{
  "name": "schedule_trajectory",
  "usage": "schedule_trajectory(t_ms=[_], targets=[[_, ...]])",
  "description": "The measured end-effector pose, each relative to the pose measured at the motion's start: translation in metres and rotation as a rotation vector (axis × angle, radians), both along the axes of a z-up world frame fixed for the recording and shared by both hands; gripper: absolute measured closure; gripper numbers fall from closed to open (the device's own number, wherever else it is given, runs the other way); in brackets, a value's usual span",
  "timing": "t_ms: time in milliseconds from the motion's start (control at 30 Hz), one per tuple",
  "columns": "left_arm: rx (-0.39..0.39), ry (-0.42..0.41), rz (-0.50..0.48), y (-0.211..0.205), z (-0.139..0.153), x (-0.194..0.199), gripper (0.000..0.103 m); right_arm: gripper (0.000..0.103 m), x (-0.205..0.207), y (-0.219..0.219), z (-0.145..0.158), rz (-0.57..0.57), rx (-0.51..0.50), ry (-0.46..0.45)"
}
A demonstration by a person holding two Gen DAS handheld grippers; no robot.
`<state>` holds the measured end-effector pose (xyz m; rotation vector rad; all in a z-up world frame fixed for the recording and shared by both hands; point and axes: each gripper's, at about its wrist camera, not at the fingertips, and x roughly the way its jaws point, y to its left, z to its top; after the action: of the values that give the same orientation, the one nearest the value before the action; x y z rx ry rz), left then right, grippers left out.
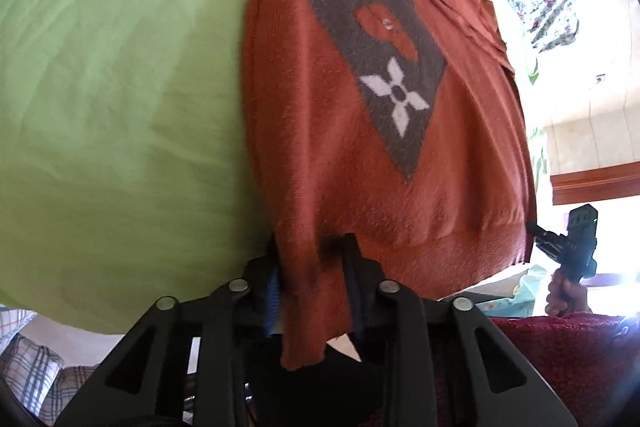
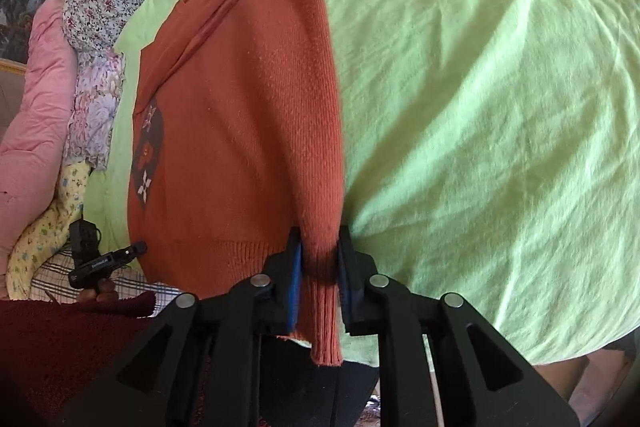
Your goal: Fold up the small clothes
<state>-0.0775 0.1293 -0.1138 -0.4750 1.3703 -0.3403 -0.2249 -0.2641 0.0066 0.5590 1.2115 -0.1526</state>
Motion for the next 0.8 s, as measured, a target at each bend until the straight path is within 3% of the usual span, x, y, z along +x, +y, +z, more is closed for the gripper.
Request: schedule_trajectory(t_ms=[33, 100, 200, 367, 533, 800], targets=[[0.007, -0.023, -0.018, -0.005, 0.002, -0.002, 0.1, 0.085, -0.002, 0.001, -0.001, 0.001, 0.006, -0.001], [0.01, -0.058, -0.045, -0.01, 0.009, -0.004, 0.098, 0.093, -0.002, 0.002, -0.002, 0.01, 0.02, -0.001], [-0.051, -0.092, 0.01, 0.002, 0.026, -0.006, 0.099, 0.094, -0.007, -0.001, 0.004, -0.005, 0.066, -0.04], [-0.126, -0.178, 0.107, 0.027, 0.068, 0.009, 0.099, 0.095, 0.0, -0.012, 0.035, -0.047, 0.14, -0.189], [-0.183, -0.322, 0.155, 0.036, 0.114, 0.068, 0.1, 0.095, 0.054, -0.013, 0.081, -0.007, 0.13, -0.344], [-0.159, -0.437, 0.198, 0.041, 0.14, 0.193, 0.1, 0.095, 0.174, -0.037, 0.12, 0.033, 0.037, -0.444]])
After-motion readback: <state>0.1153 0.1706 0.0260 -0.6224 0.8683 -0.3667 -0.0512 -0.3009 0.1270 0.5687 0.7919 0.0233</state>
